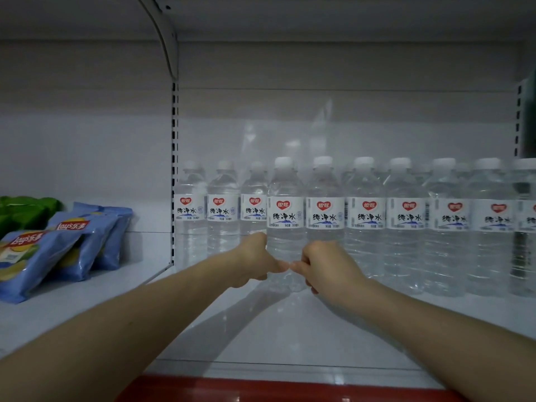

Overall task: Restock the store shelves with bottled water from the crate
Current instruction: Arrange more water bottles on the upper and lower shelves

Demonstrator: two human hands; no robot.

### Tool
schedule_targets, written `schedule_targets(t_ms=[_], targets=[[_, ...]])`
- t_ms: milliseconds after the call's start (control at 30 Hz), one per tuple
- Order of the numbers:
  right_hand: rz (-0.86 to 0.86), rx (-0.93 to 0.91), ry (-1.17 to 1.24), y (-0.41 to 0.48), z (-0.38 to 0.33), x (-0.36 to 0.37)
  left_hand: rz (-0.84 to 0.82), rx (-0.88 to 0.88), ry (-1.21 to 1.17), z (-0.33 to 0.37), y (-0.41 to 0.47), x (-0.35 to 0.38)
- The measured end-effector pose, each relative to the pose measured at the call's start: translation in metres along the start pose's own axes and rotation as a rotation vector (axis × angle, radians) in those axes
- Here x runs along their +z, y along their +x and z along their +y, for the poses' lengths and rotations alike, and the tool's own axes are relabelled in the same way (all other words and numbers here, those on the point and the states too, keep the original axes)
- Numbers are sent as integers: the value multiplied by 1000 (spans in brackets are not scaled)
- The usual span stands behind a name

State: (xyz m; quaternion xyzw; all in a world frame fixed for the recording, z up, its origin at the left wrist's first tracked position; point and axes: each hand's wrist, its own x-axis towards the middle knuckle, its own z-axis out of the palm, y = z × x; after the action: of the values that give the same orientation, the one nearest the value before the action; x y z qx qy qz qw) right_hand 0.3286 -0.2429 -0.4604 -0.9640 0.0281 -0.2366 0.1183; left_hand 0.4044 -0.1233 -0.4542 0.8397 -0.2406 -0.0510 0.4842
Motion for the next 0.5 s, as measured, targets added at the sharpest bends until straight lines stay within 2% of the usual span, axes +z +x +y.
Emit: schedule_targets(t_ms=[333,500], targets=[[15,21,117,3,6,6,19,-16,72,-4,4,3],[2,23,170,1,8,5,94,-54,177,6,-11,8]])
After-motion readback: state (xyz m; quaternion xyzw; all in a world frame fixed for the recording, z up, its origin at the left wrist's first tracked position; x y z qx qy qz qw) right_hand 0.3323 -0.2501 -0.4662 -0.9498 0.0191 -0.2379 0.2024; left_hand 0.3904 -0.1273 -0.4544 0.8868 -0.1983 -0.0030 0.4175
